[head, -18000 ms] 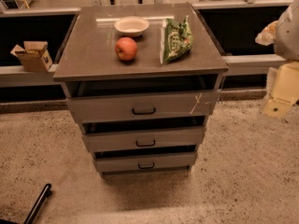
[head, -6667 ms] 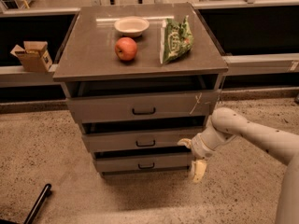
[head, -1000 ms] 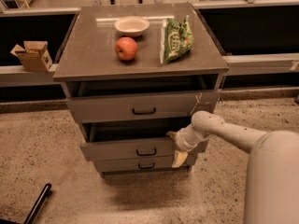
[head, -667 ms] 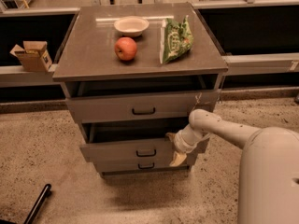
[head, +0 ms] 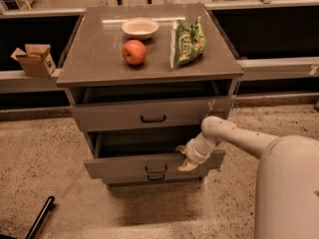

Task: Open middle drawer

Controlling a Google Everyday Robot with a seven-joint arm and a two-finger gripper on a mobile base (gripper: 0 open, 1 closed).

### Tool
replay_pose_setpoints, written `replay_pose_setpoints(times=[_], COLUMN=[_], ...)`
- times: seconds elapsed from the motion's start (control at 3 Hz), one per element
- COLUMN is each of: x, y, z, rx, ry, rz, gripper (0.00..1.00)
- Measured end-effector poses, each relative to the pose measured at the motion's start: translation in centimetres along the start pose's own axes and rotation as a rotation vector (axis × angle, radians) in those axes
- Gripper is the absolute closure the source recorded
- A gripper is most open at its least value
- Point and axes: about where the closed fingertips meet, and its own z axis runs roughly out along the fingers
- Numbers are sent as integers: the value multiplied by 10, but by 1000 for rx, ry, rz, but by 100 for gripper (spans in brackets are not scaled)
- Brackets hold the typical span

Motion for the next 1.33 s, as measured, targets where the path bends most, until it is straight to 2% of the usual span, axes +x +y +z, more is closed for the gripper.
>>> replay_pose_setpoints(times=[0.33, 0.67, 1.0, 1.33], x=[-9, -9, -9, -9], y=[10, 10, 10, 10], z=[-3, -3, -3, -3], rx=[-19, -19, -19, -19], ry=[-34, -34, -34, -34], rz=[-9, -9, -9, -9], gripper=[49, 18, 0, 0])
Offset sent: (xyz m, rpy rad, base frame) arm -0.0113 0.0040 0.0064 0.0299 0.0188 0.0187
